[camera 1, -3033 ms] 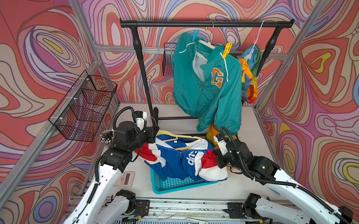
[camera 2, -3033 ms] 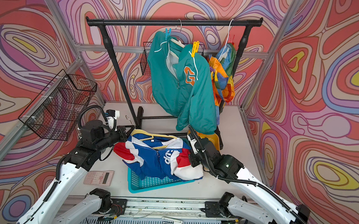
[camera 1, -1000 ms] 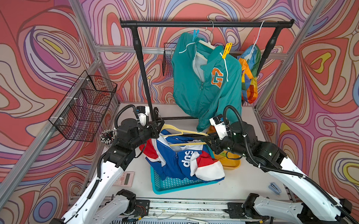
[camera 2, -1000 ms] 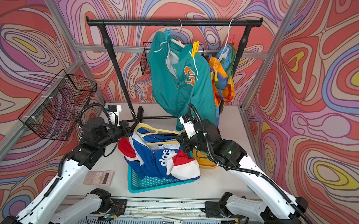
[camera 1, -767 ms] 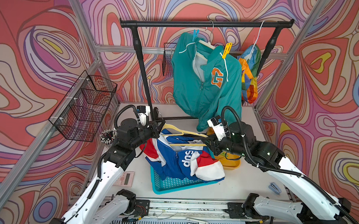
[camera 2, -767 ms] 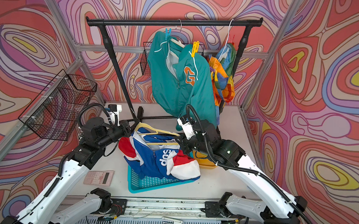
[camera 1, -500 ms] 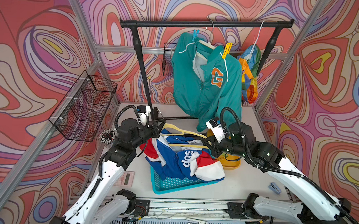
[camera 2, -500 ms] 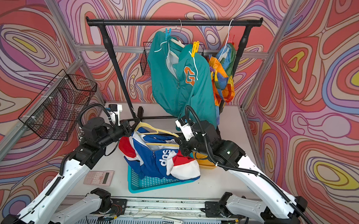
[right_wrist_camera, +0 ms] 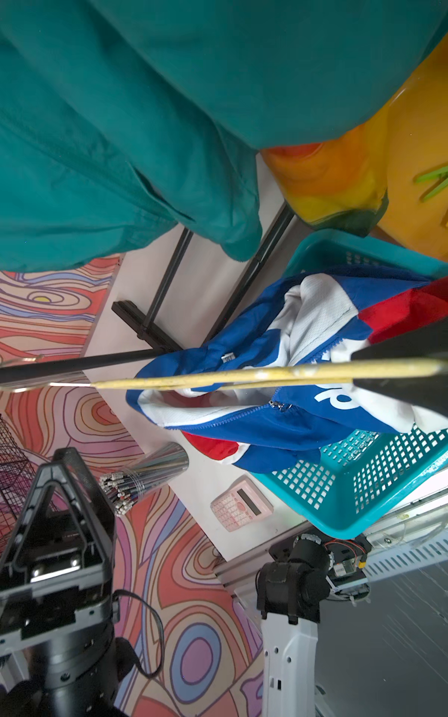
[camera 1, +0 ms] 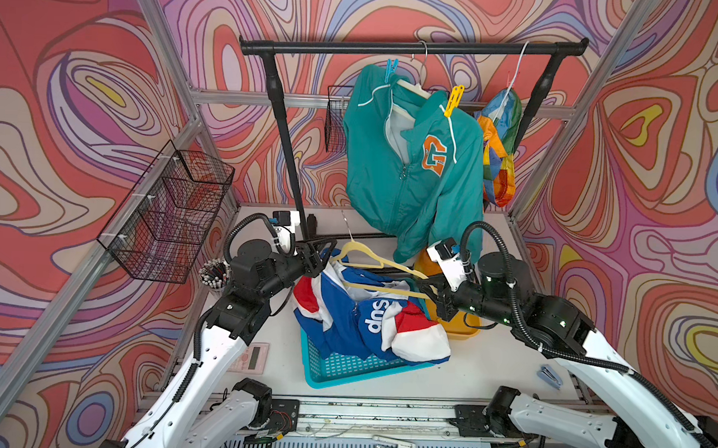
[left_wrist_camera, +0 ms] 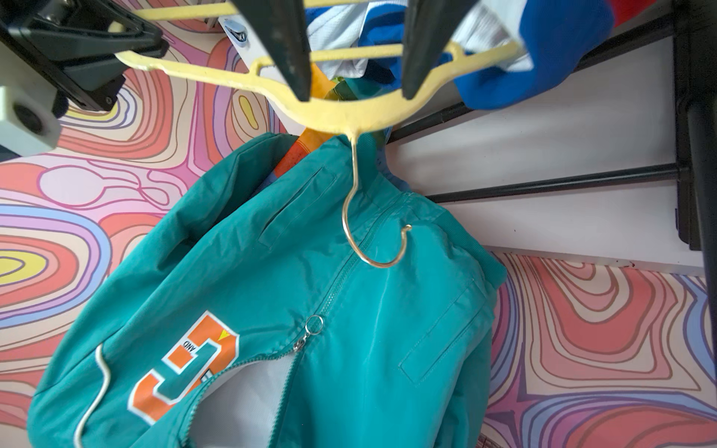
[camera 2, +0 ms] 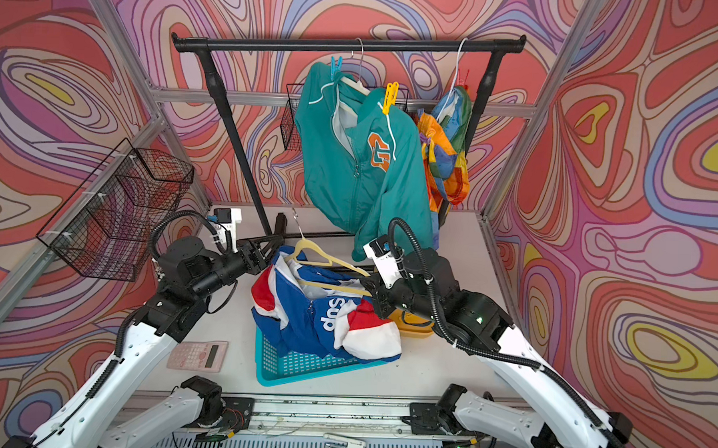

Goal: Remove the clothespins securing jackets to the hanger
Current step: Remove the jacket from the hanger.

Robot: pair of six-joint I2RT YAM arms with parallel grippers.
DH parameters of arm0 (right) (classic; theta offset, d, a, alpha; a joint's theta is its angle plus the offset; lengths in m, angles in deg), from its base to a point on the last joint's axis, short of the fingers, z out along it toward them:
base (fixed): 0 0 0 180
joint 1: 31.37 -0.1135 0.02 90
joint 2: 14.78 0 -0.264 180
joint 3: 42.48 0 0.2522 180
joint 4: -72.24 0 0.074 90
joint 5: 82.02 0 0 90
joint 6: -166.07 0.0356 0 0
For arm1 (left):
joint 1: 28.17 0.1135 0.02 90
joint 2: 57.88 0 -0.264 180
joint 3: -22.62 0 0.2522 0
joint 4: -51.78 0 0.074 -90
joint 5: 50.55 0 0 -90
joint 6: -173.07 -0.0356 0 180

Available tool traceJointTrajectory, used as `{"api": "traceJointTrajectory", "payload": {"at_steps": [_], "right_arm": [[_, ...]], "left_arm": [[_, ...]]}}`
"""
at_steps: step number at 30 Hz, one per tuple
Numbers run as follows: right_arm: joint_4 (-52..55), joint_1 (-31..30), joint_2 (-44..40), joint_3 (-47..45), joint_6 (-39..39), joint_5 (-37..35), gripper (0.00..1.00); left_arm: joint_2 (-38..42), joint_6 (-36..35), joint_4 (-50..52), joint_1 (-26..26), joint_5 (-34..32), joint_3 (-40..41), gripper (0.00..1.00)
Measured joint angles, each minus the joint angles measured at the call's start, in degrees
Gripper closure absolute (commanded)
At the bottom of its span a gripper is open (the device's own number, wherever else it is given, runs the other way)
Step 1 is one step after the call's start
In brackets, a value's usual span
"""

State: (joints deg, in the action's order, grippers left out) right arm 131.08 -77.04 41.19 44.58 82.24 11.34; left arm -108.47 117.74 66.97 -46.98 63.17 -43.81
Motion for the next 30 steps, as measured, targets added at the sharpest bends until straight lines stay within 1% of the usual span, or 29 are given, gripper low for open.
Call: {"api": "traceJointTrajectory", "payload": {"at_steps": [6,10,18,24,30], "right_arm": [[2.1,0.0,-2.86,0.59,-0.76,-2.03,1.0],[2.08,0.0,-5.86,0.79,-0.76,-1.86,1.0],[4.07,0.0,-5.51,6.56,-0.81,-0.57,1.0],[5.79,0.02,-4.92,13.46,-1.01,-0.9,1.0],[7.02,0.02,-2.69,21.07,-2.1,-0.83,1.0]], "left_arm": [[4.22,-1.99,1.92,0.0,-2.03,0.52,0.24],[5.95,-3.93,4.85,0.0,-3.96,1.55,0.2],[6.08,-6.91,12.79,0.0,-8.63,5.49,0.16],[8.76,-7.89,15.58,0.04,-10.69,8.9,0.15],[9.2,-7.91,16.37,0.04,-11.23,9.84,0.15]]}}
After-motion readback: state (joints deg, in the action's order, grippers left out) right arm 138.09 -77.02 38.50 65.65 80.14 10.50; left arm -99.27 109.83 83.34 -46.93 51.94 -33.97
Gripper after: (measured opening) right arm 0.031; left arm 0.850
